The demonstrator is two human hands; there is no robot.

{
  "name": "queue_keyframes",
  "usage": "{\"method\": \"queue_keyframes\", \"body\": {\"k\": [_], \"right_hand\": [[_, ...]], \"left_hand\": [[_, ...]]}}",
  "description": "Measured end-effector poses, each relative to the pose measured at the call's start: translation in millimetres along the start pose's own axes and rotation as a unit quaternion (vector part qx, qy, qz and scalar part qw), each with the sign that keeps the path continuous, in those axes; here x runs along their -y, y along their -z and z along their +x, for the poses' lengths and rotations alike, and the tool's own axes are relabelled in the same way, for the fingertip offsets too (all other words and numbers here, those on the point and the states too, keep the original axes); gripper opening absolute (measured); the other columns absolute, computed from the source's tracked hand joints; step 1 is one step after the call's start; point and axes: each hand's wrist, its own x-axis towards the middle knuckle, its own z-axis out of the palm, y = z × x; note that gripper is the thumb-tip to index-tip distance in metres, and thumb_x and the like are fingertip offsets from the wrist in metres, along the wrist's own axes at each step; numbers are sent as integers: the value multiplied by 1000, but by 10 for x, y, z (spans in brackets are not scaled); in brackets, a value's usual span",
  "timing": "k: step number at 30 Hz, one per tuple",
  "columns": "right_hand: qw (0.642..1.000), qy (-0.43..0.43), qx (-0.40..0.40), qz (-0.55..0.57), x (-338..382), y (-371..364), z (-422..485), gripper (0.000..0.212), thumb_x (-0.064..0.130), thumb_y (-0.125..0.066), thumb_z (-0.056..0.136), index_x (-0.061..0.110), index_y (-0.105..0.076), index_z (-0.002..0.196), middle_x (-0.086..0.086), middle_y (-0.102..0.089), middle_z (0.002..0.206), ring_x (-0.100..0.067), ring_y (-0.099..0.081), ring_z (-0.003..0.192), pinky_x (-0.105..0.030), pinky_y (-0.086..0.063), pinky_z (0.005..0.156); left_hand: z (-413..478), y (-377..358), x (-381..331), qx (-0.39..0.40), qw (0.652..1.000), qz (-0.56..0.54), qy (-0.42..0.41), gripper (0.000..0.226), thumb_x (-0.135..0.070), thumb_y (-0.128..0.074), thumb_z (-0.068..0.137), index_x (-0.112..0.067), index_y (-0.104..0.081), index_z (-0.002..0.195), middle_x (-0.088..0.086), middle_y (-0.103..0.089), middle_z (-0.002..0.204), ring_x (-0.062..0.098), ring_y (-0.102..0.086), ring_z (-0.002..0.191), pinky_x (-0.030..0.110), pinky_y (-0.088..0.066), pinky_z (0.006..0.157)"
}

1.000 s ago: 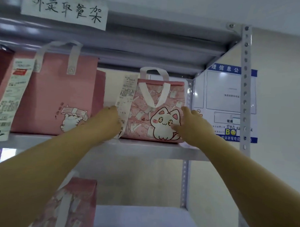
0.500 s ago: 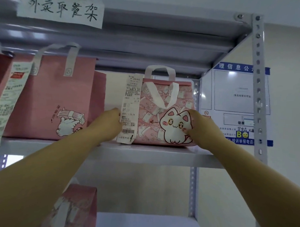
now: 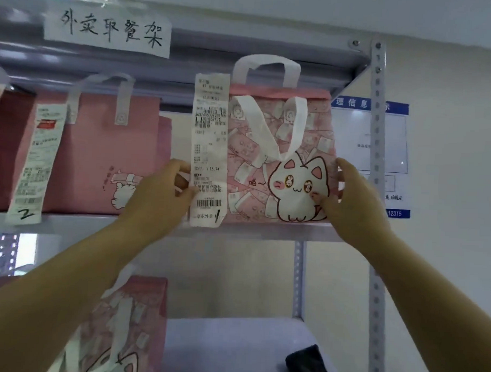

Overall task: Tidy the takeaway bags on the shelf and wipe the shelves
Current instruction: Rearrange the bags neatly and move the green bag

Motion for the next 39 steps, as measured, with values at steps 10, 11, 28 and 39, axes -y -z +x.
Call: {"method": "queue_keyframes", "body": {"k": [10, 11, 28, 39], "right_hand": [[997, -36, -27, 61, 532, 519, -1171, 67, 20, -72, 79, 26, -37, 135, 26, -51, 97, 0, -59, 82, -24, -53, 65], [997, -42, -23, 62, 576, 543, -1301, 66, 21, -73, 78, 27, -38, 134, 25, -53, 96, 0, -60, 81, -26, -54, 65], [970, -205, 129, 14, 348, 171, -2817, 62, 20, -73, 78, 30, -37, 127, 23, -55, 99, -3, -61, 83, -36, -58, 69], [937, -291, 195, 5, -350, -641, -2817, 53, 17, -73, 78, 26, -42, 120, 14, -55, 100, -13, -58, 92, -35, -54, 76]], "left_hand": [[-1083, 752, -309, 29, 998, -49, -4, 21, -22, -62, 87, -35, -50, 97, -21, -62, 81, -6, -61, 71, 21, -49, 57], [-1192, 832, -303, 39, 998, -58, 3, 20, -22, -62, 87, -34, -51, 98, -20, -63, 81, -6, -61, 72, 22, -49, 58], [-2756, 790, 252, 186, 967, -72, 161, 25, -24, -66, 84, -44, -51, 87, -16, -67, 84, -9, -61, 76, 17, -44, 63], [-2775, -105, 925, 207, 942, -33, 261, 23, -19, -67, 84, -36, -55, 93, -19, -63, 84, -5, -60, 74, 13, -43, 58]]}}
